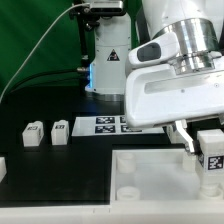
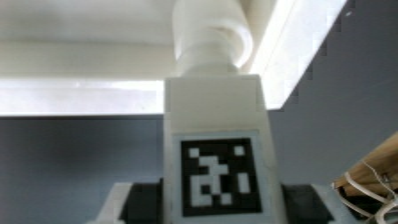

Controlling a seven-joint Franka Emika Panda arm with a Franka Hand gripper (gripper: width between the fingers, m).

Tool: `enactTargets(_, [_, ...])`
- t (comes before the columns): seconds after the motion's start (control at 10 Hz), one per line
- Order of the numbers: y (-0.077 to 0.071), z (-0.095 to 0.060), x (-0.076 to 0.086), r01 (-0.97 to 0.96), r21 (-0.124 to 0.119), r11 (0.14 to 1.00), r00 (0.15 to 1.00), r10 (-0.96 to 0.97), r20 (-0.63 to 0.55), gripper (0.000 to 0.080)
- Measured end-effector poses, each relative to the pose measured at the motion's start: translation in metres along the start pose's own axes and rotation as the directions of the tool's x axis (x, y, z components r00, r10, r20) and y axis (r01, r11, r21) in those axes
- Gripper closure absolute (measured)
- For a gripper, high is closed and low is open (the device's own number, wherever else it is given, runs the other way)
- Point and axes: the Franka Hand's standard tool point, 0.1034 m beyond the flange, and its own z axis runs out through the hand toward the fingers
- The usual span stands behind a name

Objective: Assemble one leg

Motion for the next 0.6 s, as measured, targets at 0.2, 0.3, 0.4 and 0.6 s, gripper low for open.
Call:
enactTargets(0.2, [-0.003,0.005,-0.005,-0.002,0.005,1.000,1.000,0.002,0.011,0.0507])
enactTargets(0.3, [-0.006,0.006,-0.007,0.001,0.005,1.000,1.000,-0.001,0.010,0.0507])
enactTargets(0.4, [-0.006,0.007,-0.009,0.001,0.003,1.000,1.000,-0.001,-0.001,0.0507])
enactTargets(0.6, [-0.007,0.008,-0.019,-0.004,-0.008,1.000,0.999,0.003,-0.036,0.0507])
